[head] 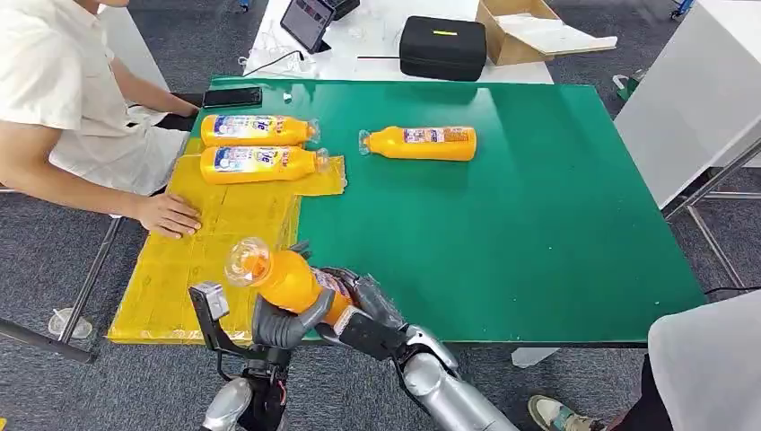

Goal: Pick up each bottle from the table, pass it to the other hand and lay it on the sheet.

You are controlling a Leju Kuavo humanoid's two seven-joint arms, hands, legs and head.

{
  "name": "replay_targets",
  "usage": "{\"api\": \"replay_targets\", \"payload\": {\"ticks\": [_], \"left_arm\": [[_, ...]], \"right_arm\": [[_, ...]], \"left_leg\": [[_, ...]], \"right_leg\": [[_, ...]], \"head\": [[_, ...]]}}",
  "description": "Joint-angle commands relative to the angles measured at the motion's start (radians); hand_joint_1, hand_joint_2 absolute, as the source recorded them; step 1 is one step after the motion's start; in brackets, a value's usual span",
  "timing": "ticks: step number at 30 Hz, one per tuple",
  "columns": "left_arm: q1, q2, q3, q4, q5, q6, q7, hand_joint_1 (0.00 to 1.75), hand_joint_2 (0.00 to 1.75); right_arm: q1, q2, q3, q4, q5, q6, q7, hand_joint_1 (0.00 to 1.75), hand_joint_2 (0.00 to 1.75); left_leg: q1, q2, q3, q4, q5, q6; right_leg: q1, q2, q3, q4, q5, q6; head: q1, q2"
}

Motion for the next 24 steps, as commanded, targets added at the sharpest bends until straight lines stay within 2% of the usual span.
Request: {"api": "replay_targets", "payload": {"ticks": [1, 2, 3, 4, 6, 7, 9, 12, 14, 22, 23, 24], "left_arm": [[-0.036, -0.001, 0.043, 0.034, 0.088, -0.058, 0.025, 1.75, 1.75], [-0.026, -0.001, 0.056, 0.013, 0.142, -0.091, 0.056, 1.75, 1.75], [-0.020, 0.000, 0.062, 0.000, 0.162, -0.104, 0.068, 1.75, 1.75], [-0.015, 0.002, 0.067, -0.014, 0.188, -0.124, 0.084, 1.75, 1.75], [-0.015, 0.002, 0.067, -0.014, 0.188, -0.124, 0.084, 1.75, 1.75], [-0.012, 0.005, 0.067, -0.024, 0.200, -0.139, 0.089, 1.75, 1.75], [-0.010, 0.019, 0.059, -0.063, 0.207, -0.173, 0.109, 1.75, 1.75], [-0.014, 0.026, 0.063, -0.061, 0.158, -0.151, 0.092, 1.75, 1.75], [-0.028, 0.036, 0.053, -0.047, 0.020, -0.034, 0.048, 1.75, 1.75], [-0.029, 0.036, 0.056, -0.042, 0.017, -0.034, 0.047, 1.75, 1.75], [-0.043, 0.048, 0.031, -0.032, -0.172, 0.145, -0.014, 1.75, 1.75], [-0.052, 0.052, 0.018, -0.015, -0.362, 0.322, -0.037, 1.75, 1.75]], "right_arm": [[-0.042, -0.007, 0.017, 0.046, -0.045, 0.036, -0.004, 1.69, 1.75], [-0.042, -0.006, 0.016, 0.050, -0.059, 0.054, -0.001, 1.52, 1.75], [-0.040, -0.006, 0.015, 0.050, -0.069, 0.068, 0.002, 1.03, 1.75], [-0.037, -0.006, 0.015, 0.049, -0.077, 0.078, 0.003, 0.44, 1.75], [-0.037, -0.006, 0.015, 0.049, -0.077, 0.078, 0.003, 0.44, 1.75], [-0.034, -0.006, 0.013, 0.047, -0.083, 0.083, 0.001, 0.17, 1.75], [-0.032, 0.005, 0.001, 0.033, -0.110, 0.096, 0.002, 0.00, 1.75], [-0.031, 0.003, -0.007, 0.029, -0.097, 0.064, 0.001, 0.00, 1.75], [-0.009, -0.010, -0.028, 0.004, -0.086, 0.029, -0.003, 0.00, 1.75], [-0.005, -0.015, -0.030, 0.000, -0.086, 0.029, -0.003, 0.00, 1.75], [0.007, -0.016, -0.042, -0.015, -0.061, -0.035, -0.010, 0.00, 1.75], [0.030, -0.030, -0.058, -0.048, 0.007, -0.149, -0.021, 0.00, 1.75]], "left_leg": [[-0.001, 0.001, 0.004, -0.001, -0.001, 0.001], [-0.001, 0.001, 0.005, 0.000, -0.001, 0.001], [-0.001, 0.001, 0.004, 0.000, -0.001, 0.001], [-0.001, 0.001, 0.005, 0.000, -0.001, 0.001], [-0.001, 0.001, 0.005, 0.000, -0.001, 0.001], [0.000, 0.001, 0.002, 0.000, 0.000, 0.001], [0.000, 0.001, 0.001, 0.000, 0.000, 0.000], [0.000, 0.001, 0.002, 0.000, 0.000, 0.001], [0.000, 0.000, 0.001, 0.000, 0.000, 0.001], [-0.001, 0.000, 0.005, -0.001, -0.001, 0.001], [-0.001, 0.000, 0.004, -0.001, 0.000, 0.001], [-0.001, 0.000, 0.003, -0.001, 0.000, 0.001]], "right_leg": [[0.000, -0.001, 0.004, 0.000, -0.001, -0.002], [0.000, -0.001, 0.005, 0.000, -0.001, -0.002], [0.000, -0.001, 0.003, 0.000, -0.001, -0.002], [0.000, -0.001, 0.004, 0.000, -0.001, -0.002], [0.000, -0.001, 0.004, 0.000, -0.001, -0.002], [0.000, 0.000, 0.002, 0.000, 0.000, -0.001], [0.000, 0.000, 0.001, 0.000, 0.000, -0.001], [0.000, -0.001, 0.002, 0.000, -0.001, -0.001], [0.000, -0.001, 0.001, 0.000, 0.000, -0.001], [0.000, -0.002, 0.004, 0.000, -0.001, -0.002], [0.000, -0.001, 0.003, 0.000, -0.001, -0.002], [0.000, -0.002, 0.003, 0.000, -0.001, -0.001]], "head": [[0.000, 0.000], [0.000, 0.000], [0.000, 0.000], [0.000, 0.000], [0.000, 0.000], [0.000, 0.000], [0.000, 0.000], [0.000, 0.000], [0.000, 0.000], [0.000, 0.000], [0.000, 0.000], [0.000, 0.000]]}}
